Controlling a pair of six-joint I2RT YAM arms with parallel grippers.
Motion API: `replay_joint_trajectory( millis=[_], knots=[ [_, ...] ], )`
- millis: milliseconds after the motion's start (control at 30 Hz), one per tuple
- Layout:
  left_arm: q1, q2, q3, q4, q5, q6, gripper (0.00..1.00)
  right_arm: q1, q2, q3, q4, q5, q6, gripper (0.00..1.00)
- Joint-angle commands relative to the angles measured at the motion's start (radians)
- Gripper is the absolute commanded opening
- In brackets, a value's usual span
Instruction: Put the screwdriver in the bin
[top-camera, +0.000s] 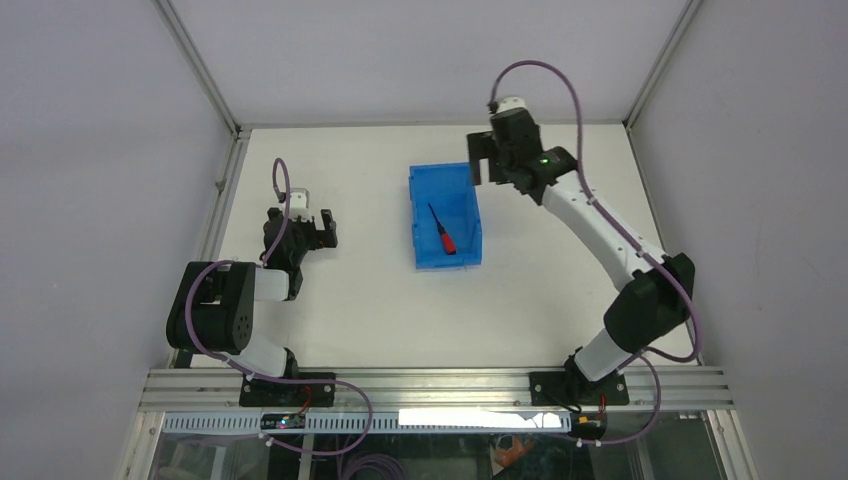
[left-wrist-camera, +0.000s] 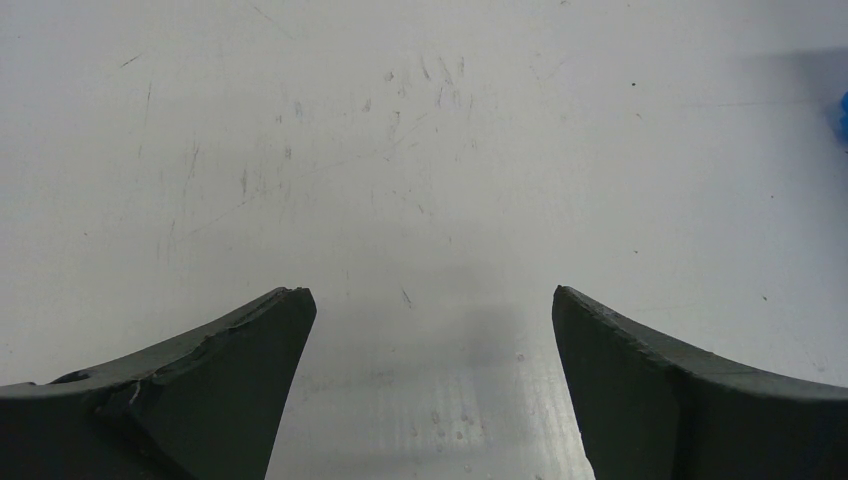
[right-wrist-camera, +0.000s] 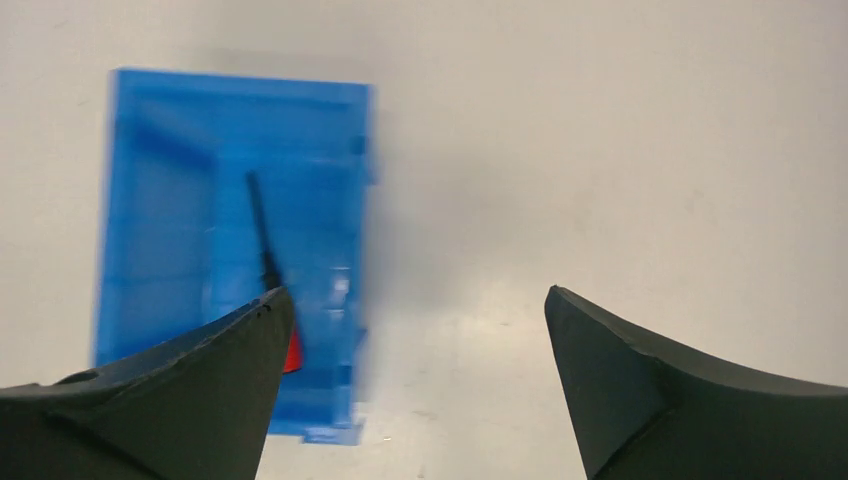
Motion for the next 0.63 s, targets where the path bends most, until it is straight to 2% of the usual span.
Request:
replay_joint_trajectory(
  millis=[0, 133, 233, 600],
  knots=[
    [-0.003, -0.029, 0.0, 0.029, 0.008, -0.019, 0.99, -0.219, -0.121, -0.086, -0.057, -0.017, 0.007, 0.99],
    [-0.003, -0.029, 0.0, 0.029, 0.009, -0.019, 0.99, -0.435, -0.187, -0.165, -0.052, -0.13, 0.014, 0.99],
    [-0.003, -0.03, 0.0, 0.029, 0.009, -0.019, 0.99, -0.534, -0.213, -0.207, -0.046, -0.157, 0.031, 0.99],
    [-0.003, -0.029, 0.0, 0.029, 0.008, -0.019, 0.99, -0.564, -0.316, -0.354, 0.037, -0.12, 0.065, 0.99]
  ],
)
